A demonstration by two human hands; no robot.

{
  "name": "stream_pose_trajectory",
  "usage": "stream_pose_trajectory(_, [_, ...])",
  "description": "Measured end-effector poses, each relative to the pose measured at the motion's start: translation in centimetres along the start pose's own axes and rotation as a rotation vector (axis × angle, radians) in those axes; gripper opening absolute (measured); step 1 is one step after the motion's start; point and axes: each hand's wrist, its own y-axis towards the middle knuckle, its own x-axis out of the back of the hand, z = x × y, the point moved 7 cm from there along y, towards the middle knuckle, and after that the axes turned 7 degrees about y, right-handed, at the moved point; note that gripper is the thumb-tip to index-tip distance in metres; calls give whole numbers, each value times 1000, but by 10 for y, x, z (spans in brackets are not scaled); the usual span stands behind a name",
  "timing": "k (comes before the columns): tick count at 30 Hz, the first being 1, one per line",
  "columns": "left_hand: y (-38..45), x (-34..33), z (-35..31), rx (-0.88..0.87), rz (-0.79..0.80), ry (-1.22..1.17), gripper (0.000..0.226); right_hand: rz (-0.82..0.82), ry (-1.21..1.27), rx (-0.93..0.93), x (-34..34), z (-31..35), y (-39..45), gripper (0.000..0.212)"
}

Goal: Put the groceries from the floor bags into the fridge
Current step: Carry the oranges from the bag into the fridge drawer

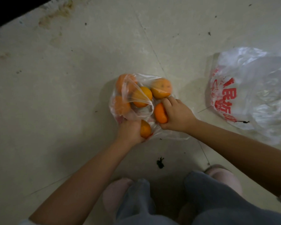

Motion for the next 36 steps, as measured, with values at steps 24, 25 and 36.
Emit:
stream_pose_trajectory(24, [-47,71,-46,-28,66,-135,71,-19,294,-85,71,-9,-54,77])
stream_pose_trajectory(25, [-57,88,-57,-29,60,-155,70,-41,312,-88,87,-1,-67,78])
stream_pose_trajectory(36, [-203,329,-215,4,11,-246,82,-315,698,-247,323,62,-282,66])
